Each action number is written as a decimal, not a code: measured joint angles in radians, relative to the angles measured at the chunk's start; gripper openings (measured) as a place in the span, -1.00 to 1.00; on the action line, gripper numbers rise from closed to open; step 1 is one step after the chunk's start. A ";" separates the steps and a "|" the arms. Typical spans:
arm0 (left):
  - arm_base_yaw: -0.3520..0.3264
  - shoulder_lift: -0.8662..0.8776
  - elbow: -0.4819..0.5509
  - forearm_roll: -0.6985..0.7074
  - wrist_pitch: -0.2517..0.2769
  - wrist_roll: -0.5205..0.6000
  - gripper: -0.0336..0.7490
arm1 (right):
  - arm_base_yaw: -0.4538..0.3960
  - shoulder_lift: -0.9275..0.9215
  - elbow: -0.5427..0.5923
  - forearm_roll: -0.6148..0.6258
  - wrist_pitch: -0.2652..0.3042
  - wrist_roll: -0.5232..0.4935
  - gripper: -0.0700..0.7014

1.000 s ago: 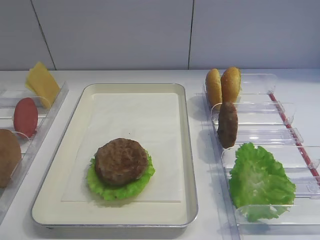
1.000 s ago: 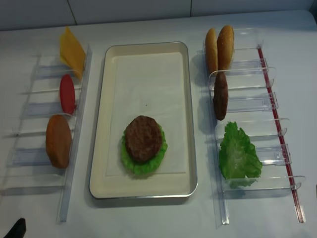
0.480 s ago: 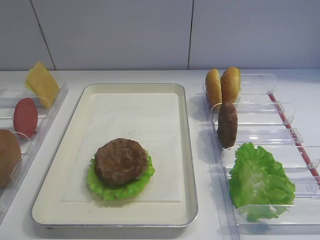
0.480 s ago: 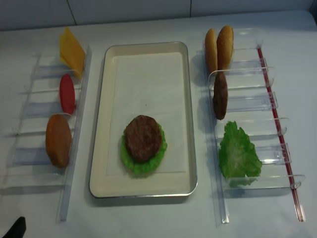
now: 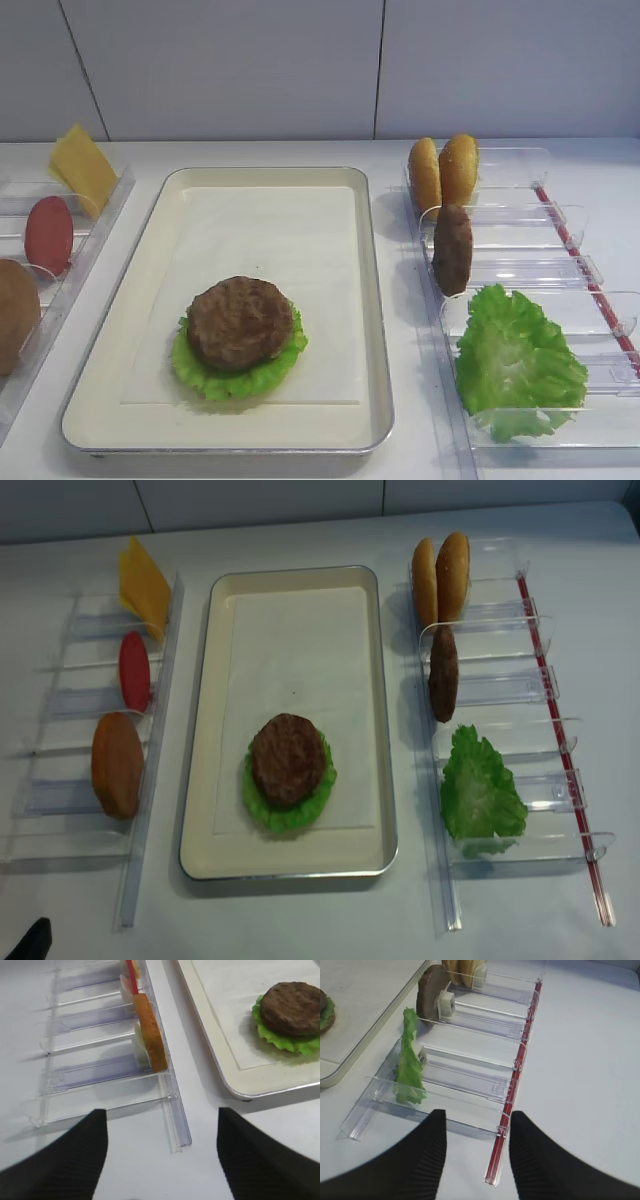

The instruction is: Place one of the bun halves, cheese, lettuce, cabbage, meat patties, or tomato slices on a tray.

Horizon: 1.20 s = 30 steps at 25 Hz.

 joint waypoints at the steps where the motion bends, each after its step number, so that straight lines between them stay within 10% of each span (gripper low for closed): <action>1: 0.000 0.000 0.000 0.000 0.000 0.000 0.25 | 0.000 0.000 0.000 0.000 0.000 0.000 0.02; 15: 0.000 0.000 0.000 0.002 0.000 0.000 0.25 | -0.191 0.000 0.000 0.000 0.000 -0.001 0.02; 30: 0.000 0.000 0.000 0.002 0.000 0.000 0.25 | -0.198 0.000 0.000 0.000 0.000 0.006 0.02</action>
